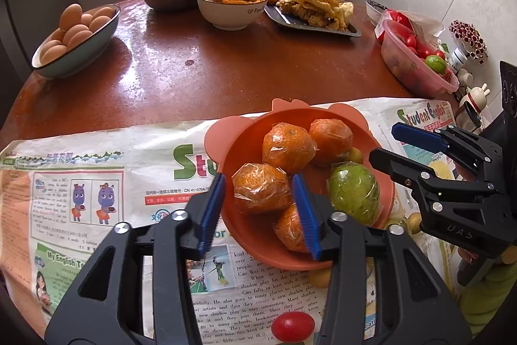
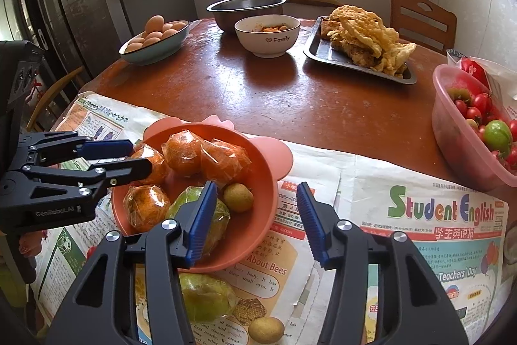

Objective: Organize fruits
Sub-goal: 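Lower both fruits into the plate and open both tools, then withdraw both open tools from the plate back over the loose fruits, then move the right tool to the large wrapped green fruit while the left tool approaches the red tomato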

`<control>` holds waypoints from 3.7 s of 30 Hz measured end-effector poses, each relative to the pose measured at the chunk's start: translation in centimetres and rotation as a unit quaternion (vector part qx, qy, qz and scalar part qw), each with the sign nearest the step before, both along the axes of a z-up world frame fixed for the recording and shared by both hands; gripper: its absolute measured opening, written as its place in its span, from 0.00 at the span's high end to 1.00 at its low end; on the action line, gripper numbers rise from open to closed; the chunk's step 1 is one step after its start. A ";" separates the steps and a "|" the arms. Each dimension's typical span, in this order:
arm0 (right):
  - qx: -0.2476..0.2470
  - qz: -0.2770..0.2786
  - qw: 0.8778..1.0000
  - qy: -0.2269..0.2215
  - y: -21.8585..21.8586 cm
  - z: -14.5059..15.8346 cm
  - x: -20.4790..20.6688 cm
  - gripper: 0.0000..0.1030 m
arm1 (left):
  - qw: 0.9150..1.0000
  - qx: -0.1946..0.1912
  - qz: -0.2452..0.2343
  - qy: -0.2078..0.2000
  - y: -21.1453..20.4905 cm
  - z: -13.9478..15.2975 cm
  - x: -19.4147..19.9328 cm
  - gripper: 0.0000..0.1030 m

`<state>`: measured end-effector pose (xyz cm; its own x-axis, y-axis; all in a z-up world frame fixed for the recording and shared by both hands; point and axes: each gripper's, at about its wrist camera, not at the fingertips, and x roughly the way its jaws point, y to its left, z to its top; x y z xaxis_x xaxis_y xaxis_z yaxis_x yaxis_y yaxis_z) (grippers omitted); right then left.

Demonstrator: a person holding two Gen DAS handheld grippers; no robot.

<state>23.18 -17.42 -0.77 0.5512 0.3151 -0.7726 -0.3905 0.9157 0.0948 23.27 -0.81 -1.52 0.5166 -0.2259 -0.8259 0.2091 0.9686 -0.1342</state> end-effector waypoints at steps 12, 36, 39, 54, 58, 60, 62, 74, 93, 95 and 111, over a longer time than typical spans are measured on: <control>0.009 -0.011 1.000 -0.015 -0.7 1.4 -1.1 0.38 | 1.000 -0.001 0.008 -0.020 0.5 1.8 -1.6 0.42; 0.021 -0.016 0.997 -0.066 -2.0 5.3 -6.2 0.18 | 0.997 0.011 0.030 -0.071 1.0 5.8 -6.1 0.13; 0.022 -0.013 0.997 -0.070 -1.8 5.6 -7.0 0.14 | 0.997 0.015 0.033 -0.074 1.0 5.9 -6.8 0.10; 0.023 0.002 0.996 -0.082 -1.4 6.0 -10.3 0.09 | 0.997 0.010 0.040 -0.072 1.3 5.6 -9.1 0.09; 0.021 0.008 0.997 -0.080 -1.2 5.6 -11.0 0.09 | 0.997 0.008 0.041 -0.068 1.3 5.3 -9.7 0.09; 0.019 0.007 0.997 -0.078 -1.2 5.5 -11.2 0.09 | 0.997 0.008 0.039 -0.068 1.3 5.1 -10.0 0.09; 0.020 0.009 0.997 -0.078 -1.2 5.3 -11.6 0.08 | 0.997 0.007 0.038 -0.069 1.3 5.0 -10.4 0.09; 0.008 0.012 0.998 -0.063 -1.0 3.3 -13.1 0.08 | 0.997 0.010 0.042 -0.056 1.6 3.1 -12.2 0.09; -0.014 0.024 0.999 -0.044 -0.7 1.3 -14.6 0.08 | 0.999 0.023 0.038 -0.029 1.5 0.7 -14.1 0.09; -0.016 0.029 0.999 -0.043 -0.6 1.1 -14.6 0.08 | 0.999 0.028 0.038 -0.027 1.5 0.4 -14.1 0.09; -0.021 0.033 0.999 -0.030 -0.2 -0.1 -12.1 0.08 | 0.999 0.030 0.023 -0.006 0.3 -1.9 -14.1 0.09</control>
